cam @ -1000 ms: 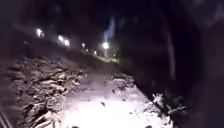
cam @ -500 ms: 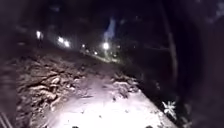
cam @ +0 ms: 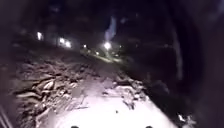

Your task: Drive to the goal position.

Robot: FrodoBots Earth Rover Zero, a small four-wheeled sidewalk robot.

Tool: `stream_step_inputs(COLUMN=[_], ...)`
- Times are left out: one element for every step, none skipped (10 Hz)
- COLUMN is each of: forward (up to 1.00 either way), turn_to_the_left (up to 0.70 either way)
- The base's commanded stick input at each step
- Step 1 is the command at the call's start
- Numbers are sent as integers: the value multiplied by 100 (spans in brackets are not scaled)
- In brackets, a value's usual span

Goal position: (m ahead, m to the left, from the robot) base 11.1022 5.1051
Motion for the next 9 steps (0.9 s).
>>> stream_step_inputs(forward=[70,70,70,70,70,70,70,70,70], turn_to_the_left=[35,35,17,0,0,0,0,0,0])
